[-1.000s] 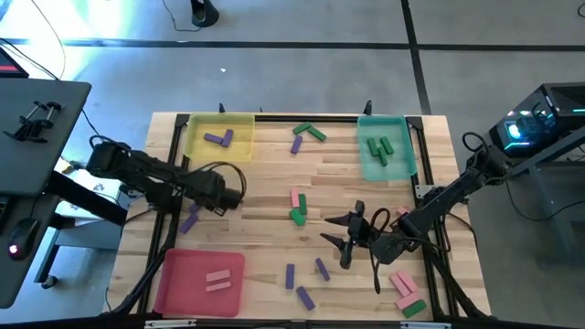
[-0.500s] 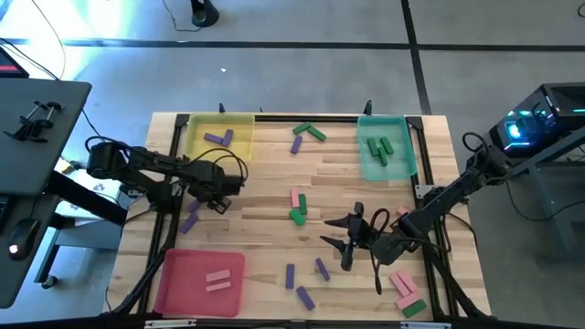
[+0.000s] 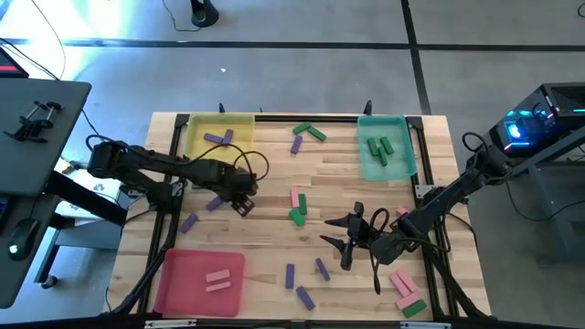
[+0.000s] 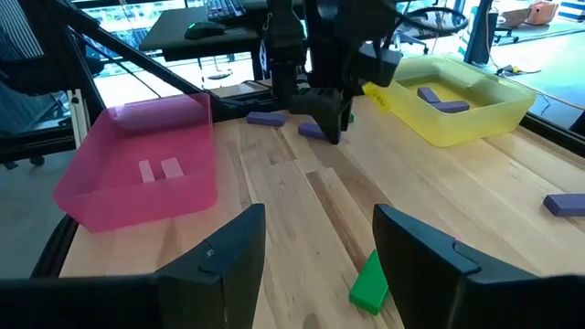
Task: Sort blocks
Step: Put the purple wooden block into the yellow bin
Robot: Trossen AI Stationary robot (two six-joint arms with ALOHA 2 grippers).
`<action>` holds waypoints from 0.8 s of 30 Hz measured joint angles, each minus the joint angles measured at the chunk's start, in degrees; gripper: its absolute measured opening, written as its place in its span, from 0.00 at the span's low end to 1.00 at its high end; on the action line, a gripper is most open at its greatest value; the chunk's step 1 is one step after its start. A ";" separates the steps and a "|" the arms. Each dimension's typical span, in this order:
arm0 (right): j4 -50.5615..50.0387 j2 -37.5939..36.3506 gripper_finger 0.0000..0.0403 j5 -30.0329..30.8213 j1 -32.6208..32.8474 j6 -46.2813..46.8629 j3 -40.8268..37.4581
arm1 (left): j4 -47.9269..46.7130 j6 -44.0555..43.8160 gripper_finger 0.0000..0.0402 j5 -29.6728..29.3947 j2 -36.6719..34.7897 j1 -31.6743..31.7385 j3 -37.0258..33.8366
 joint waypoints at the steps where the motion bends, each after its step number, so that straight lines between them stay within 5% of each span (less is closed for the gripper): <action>1: -0.01 0.00 0.47 0.01 0.00 -0.02 0.00 | 0.06 0.68 0.45 -0.07 -0.04 -0.19 0.21; 10: -0.36 0.00 0.47 0.02 0.00 0.63 0.00 | -12.84 -5.16 0.51 -1.56 -0.02 0.70 -1.48; 15: -0.49 0.00 0.47 0.02 0.01 1.20 0.00 | -11.28 -3.89 0.54 4.94 -0.02 1.86 -6.04; 24: -1.47 0.00 0.47 0.05 0.01 2.14 0.00 | -2.40 -2.60 0.47 7.26 -0.24 3.92 -12.88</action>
